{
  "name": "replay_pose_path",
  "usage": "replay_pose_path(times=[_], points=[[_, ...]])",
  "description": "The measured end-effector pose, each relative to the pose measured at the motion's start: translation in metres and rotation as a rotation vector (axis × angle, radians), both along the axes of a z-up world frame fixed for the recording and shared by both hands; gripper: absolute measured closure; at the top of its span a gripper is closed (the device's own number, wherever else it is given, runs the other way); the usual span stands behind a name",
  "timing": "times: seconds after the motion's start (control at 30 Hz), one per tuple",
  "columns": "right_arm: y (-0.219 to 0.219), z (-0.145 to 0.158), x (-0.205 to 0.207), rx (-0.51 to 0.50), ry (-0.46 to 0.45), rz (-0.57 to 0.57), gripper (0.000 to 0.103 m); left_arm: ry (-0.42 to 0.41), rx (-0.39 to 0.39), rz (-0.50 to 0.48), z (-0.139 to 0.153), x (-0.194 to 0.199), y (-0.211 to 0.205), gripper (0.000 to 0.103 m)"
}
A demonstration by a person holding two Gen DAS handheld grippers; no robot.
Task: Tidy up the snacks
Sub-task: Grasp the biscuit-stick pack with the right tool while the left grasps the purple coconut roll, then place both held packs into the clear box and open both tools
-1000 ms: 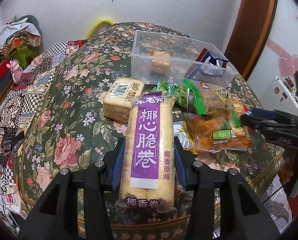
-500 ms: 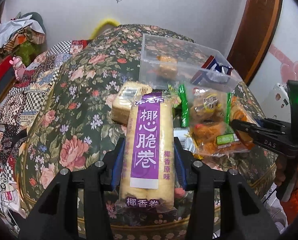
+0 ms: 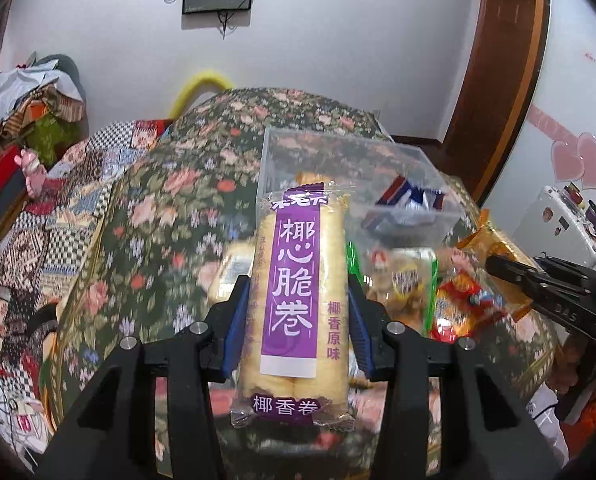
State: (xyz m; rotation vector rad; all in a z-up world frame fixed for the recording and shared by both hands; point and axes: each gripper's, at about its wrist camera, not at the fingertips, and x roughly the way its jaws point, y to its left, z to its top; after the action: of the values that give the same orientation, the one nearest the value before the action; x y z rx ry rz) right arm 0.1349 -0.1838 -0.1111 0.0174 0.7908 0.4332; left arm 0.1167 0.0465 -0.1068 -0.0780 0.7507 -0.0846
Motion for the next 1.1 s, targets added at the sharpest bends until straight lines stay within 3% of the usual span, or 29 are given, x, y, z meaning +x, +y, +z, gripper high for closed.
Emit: replay_pose_path(times=[0.47, 0.8, 1.1], points=[[0.021, 0.038, 0.041, 0.095, -0.118, 0.016, 0.082, -0.075, -0.004, 0.004, 0.029, 0.070, -0.011, 0.058], [0.048, 0.034, 0.085, 0.120, -0.112, 0.028, 0.082, -0.028, -0.004, -0.004, 0.010, 0.125, -0.015, 0.058], [0.069, 0.017, 0.123, 0.091, -0.050, 0.038, 0.082, 0.028, 0.018, 0.002, -0.013, 0.166, -0.014, 0.058]])
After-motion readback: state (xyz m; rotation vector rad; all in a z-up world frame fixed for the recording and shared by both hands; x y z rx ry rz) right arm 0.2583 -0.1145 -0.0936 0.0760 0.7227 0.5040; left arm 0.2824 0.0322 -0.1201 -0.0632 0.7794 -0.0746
